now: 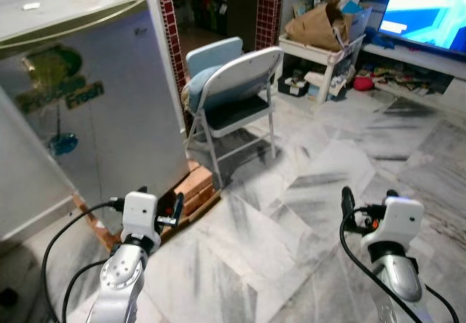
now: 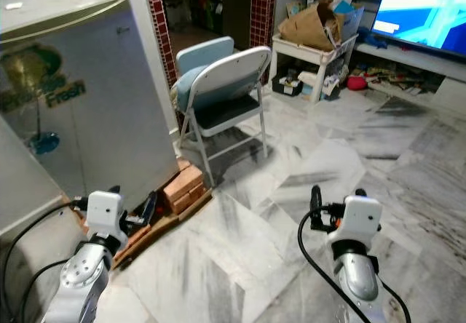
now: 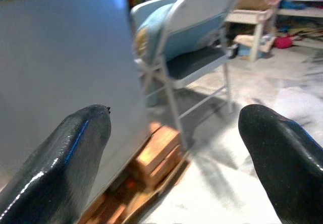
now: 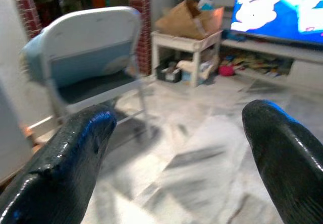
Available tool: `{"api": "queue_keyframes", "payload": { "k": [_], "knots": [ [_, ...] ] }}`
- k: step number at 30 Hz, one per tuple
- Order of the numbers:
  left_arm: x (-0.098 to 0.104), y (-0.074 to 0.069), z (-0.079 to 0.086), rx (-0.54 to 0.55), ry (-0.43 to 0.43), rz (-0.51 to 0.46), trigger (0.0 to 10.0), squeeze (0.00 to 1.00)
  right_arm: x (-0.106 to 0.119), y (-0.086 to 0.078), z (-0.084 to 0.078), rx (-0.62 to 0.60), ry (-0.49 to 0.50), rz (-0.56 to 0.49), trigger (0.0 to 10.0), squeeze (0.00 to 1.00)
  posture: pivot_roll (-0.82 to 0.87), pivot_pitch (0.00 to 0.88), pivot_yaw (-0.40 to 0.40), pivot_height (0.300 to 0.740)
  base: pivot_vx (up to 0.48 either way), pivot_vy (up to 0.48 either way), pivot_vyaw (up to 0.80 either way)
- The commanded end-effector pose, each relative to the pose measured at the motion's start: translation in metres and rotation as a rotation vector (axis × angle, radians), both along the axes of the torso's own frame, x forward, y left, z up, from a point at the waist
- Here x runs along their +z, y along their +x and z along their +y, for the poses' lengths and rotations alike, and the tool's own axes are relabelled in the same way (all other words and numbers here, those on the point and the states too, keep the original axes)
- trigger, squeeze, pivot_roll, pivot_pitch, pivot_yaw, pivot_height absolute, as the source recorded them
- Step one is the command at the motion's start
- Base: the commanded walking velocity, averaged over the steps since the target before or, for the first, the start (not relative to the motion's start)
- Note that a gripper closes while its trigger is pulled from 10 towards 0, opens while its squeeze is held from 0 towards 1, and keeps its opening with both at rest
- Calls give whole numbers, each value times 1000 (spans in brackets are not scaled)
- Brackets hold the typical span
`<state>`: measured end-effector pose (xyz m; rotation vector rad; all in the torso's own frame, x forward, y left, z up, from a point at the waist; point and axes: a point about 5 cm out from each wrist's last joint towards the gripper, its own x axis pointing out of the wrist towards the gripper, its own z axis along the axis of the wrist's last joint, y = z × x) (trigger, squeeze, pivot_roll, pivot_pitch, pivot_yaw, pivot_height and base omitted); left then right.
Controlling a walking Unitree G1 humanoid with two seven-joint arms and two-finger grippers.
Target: Restocking fridge
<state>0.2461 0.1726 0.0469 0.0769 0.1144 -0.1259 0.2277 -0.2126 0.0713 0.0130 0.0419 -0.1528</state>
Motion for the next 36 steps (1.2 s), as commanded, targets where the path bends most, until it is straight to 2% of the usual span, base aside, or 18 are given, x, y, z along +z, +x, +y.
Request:
{"api": "queue_keyframes", "payload": {
  "k": [1, 7, 16, 23, 36],
  "knots": [
    [4, 1, 7, 30, 6, -14, 10000, 0, 6, 6, 9, 51, -5, -24, 10000, 0, -33, 0, 13, 740, 0, 450, 0],
    [6, 0, 6, 46, 2, -27, 10000, 0, 7, 13, 13, 94, -16, -21, 10000, 0, -15, 0, -17, 740, 0, 449, 0],
    [8, 1, 9, 44, 16, -32, 10000, 0, 10, 19, 13, 97, -17, -33, 10000, 0, -19, 0, 3, 740, 0, 441, 0],
    [12, 8, 6, 10, 18, -39, 10000, 0, 12, 22, 11, 86, -19, -51, 10000, 0, -25, 0, 22, 740, 0, 425, -654],
    [9, 1, -10, -41, -13, -29, 10000, 0, 11, 24, 15, 102, -20, -50, 10000, 0, -21, 0, 17, 740, 262, 403, -554]
  ]
}}
